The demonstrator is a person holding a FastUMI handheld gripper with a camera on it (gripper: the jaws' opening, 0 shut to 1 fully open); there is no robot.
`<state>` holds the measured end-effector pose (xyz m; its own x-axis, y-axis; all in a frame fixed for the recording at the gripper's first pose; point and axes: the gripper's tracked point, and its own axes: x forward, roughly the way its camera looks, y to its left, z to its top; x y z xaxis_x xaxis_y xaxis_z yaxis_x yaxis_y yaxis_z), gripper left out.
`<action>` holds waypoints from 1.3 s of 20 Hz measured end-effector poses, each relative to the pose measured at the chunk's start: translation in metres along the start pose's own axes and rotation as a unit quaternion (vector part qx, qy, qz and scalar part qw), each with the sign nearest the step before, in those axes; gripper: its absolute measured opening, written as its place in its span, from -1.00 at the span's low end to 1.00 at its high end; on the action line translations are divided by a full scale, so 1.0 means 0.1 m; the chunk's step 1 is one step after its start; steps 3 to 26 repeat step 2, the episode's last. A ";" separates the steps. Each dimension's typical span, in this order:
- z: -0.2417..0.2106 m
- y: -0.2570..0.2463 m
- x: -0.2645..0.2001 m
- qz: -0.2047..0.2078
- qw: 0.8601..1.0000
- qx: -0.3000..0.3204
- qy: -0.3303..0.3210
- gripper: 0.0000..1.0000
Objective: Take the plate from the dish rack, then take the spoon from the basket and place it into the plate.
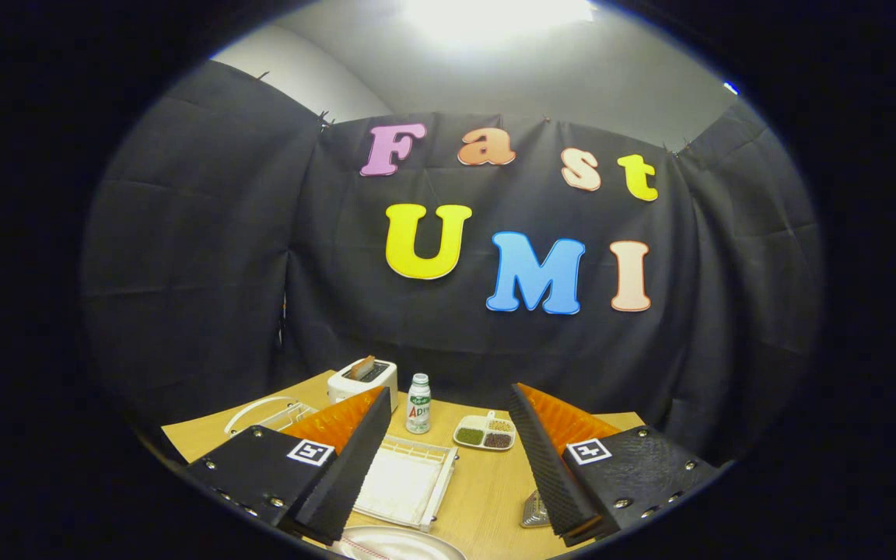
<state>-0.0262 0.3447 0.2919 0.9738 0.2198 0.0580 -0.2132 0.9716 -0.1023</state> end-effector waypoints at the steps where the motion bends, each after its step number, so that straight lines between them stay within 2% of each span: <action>1: 0.04 -0.09 0.04 -0.006 1.000 0.003 -0.006 0.88; 2: 0.06 -0.20 0.08 -0.017 1.000 0.005 -0.012 0.88; 26: 0.06 -0.20 0.08 -0.017 1.000 0.005 -0.012 0.88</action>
